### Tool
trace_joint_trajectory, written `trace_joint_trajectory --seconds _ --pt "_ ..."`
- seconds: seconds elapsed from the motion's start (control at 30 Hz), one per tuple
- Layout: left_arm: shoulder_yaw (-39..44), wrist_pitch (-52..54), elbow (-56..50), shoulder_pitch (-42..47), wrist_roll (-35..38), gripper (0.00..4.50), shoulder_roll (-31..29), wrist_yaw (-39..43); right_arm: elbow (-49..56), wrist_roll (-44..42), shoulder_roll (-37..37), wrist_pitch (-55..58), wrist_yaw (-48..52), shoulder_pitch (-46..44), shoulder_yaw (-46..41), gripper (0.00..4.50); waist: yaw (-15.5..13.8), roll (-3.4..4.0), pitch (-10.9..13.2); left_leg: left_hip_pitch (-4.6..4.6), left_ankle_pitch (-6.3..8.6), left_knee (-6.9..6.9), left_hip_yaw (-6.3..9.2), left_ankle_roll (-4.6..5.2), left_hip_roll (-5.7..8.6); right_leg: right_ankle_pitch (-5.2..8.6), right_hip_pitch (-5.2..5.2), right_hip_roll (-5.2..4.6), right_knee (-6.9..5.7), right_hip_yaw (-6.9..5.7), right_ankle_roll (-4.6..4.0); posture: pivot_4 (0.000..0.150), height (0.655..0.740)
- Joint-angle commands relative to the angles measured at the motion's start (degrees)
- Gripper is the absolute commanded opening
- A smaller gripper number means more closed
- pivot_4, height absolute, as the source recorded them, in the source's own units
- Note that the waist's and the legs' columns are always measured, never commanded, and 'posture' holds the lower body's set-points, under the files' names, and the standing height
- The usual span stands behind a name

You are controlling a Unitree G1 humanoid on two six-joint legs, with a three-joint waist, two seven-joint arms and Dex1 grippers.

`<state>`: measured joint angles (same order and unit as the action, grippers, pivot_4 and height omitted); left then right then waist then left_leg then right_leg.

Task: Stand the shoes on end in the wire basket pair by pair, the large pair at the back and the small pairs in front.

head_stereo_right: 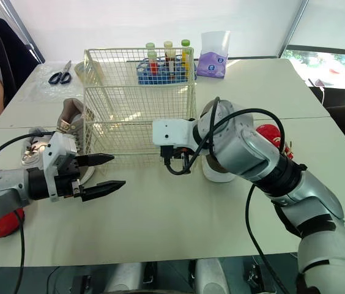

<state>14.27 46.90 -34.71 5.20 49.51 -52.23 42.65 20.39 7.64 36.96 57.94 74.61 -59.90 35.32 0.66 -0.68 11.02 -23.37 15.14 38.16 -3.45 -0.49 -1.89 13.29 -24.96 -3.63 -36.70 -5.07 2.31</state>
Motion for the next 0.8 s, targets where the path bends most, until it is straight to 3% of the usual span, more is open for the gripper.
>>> trace_joint_trajectory --seconds 0.03,0.5,0.6,0.73,0.8 --pt "0.49 -0.87 -0.04 1.72 -0.42 4.5 0.18 -0.26 2.61 -1.42 -0.69 0.11 -0.85 -0.79 1.36 0.05 0.03 0.0 0.0 0.0 0.0 0.0 0.0 0.0 0.0 0.0 0.0 0.0 0.0 0.0 0.0 0.15 0.74" --pt "0.0 -1.1 0.78 2.58 -0.89 4.5 0.82 0.57 3.06 -4.46 -1.2 2.69 -4.52 -0.56 -0.47 0.05 0.04 -0.03 -0.02 0.03 -0.01 0.08 0.01 -0.01 0.01 0.01 -0.01 0.0 -0.17 0.01 -0.01 0.15 0.74" --pt "0.08 -0.95 1.06 3.14 -0.49 4.5 0.81 1.07 4.69 -6.28 -2.0 5.7 -6.36 0.03 -1.98 1.01 -0.02 -0.03 -0.01 0.02 -0.01 0.08 0.01 -0.01 0.01 0.01 -0.02 0.0 -0.19 0.02 -0.01 0.15 0.74" --pt "0.33 -0.6 1.59 4.09 0.73 4.5 1.2 1.76 5.83 -9.53 -3.85 11.84 -9.76 -0.14 -5.18 3.05 -0.07 -0.03 -0.02 0.01 -0.01 0.09 0.02 -0.01 0.03 0.01 -0.04 -0.04 -0.24 0.02 0.0 0.15 0.74" --pt "0.82 -0.43 2.07 4.69 1.67 4.5 1.36 2.27 5.96 -12.36 -4.96 15.04 -11.02 -0.98 -9.76 3.05 -0.07 -0.03 -0.02 0.01 -0.01 0.1 0.02 -0.01 0.04 0.0 -0.04 -0.05 -0.26 0.02 0.0 0.15 0.74"
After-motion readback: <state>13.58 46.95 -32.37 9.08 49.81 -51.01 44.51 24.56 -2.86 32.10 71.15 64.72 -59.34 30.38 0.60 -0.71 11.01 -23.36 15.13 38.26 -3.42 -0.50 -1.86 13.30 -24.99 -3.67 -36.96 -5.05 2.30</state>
